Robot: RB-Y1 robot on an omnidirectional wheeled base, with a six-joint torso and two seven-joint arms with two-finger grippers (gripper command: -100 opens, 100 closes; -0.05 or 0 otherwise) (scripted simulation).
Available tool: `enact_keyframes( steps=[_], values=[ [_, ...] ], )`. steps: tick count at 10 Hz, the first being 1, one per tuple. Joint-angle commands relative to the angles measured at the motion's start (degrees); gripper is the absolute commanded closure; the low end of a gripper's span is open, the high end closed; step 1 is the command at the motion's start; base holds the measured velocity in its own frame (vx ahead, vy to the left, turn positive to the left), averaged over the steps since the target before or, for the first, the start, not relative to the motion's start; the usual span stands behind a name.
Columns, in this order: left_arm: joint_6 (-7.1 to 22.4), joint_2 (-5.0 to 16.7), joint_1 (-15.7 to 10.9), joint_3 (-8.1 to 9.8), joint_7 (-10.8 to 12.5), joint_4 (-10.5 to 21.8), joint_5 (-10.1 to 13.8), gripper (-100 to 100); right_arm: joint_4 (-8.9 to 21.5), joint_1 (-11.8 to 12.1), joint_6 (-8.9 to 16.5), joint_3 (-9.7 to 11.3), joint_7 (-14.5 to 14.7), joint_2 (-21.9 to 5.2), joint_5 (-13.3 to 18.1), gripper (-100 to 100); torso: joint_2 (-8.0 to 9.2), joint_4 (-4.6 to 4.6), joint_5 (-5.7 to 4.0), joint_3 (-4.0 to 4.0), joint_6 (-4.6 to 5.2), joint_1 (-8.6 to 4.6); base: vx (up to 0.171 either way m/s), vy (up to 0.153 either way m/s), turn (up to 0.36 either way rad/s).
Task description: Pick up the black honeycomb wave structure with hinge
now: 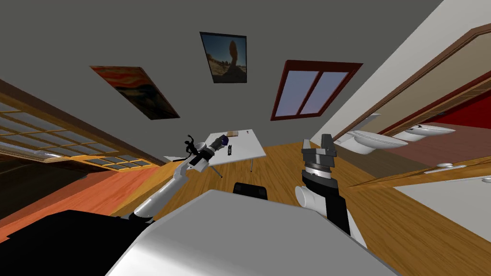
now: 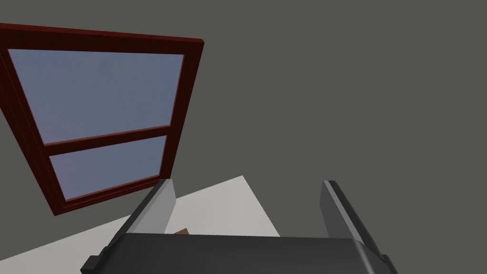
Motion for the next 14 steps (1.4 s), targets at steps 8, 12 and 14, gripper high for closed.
enact_keyframes(
  steps=[8, 12, 14],
  values=[
    [9.5, 12.3, -0.6, -5.58, 2.8, 8.7, 1.9, -100, 0.0, 0.0, 0.0, 0.0, 0.0, 0.0, 0.0, 0, -0.08, -0.01, -0.01, -0.05, -0.04, -0.05, -0.007, 0.000, -0.151],
    [14.4, 18.1, 0.2, -9.39, 5.4, 13.3, 2.1, -100, 0.0, 0.0, 0.0, 0.0, 0.0, 0.0, 0.0, 0, -0.15, -0.04, -0.02, -0.09, -0.02, -0.11, 0.021, -0.021, -0.182],
    [15.9, 20.0, 0.6, -10.72, 6.4, 14.7, 2.1, -100, 0.0, 0.0, 0.0, 0.0, 0.0, 0.0, 0.0, 0, -0.26, -0.06, -0.04, -0.15, -0.02, -0.17, 0.045, -0.029, -0.163]
  ],
)
